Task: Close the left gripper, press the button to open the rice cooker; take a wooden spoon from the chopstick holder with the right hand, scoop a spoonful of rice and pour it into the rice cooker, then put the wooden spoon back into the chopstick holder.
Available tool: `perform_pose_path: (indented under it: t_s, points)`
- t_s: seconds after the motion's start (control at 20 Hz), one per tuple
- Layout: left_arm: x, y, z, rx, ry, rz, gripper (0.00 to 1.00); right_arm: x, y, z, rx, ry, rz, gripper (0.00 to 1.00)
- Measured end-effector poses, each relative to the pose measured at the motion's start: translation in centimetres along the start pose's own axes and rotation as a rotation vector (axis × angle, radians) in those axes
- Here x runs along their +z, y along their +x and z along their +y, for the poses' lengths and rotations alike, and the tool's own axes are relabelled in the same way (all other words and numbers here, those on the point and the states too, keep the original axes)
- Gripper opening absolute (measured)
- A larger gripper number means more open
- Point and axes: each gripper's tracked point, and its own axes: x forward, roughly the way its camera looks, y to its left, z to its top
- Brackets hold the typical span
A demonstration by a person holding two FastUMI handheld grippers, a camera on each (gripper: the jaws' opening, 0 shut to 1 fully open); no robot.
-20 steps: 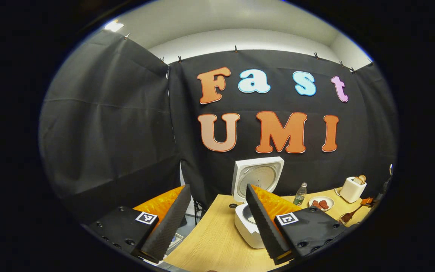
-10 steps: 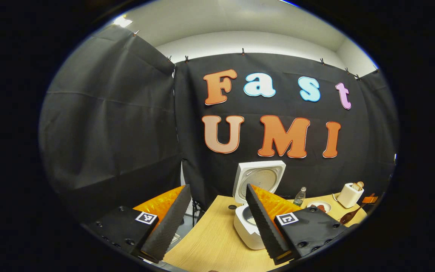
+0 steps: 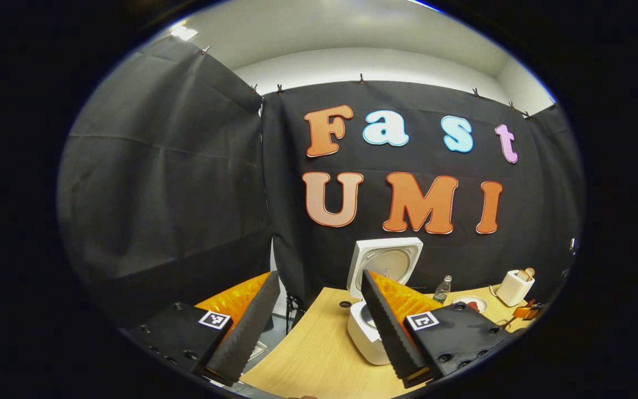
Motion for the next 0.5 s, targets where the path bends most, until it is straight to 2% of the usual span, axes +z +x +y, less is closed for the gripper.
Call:
perform_pose_path:
  t_s: [0.4,0.5]
  points:
    - [0.1,-0.8,1.4,0.022,0.014,-0.005,1.0,-5.3,2.0,0.5,-0.098,-0.128,0.095,0.16]
    - [-0.2,-0.8,1.9,0.027,0.016,0.002,1.0,-6.9,2.2,0.3,-0.125,-0.123,0.127,0.16]
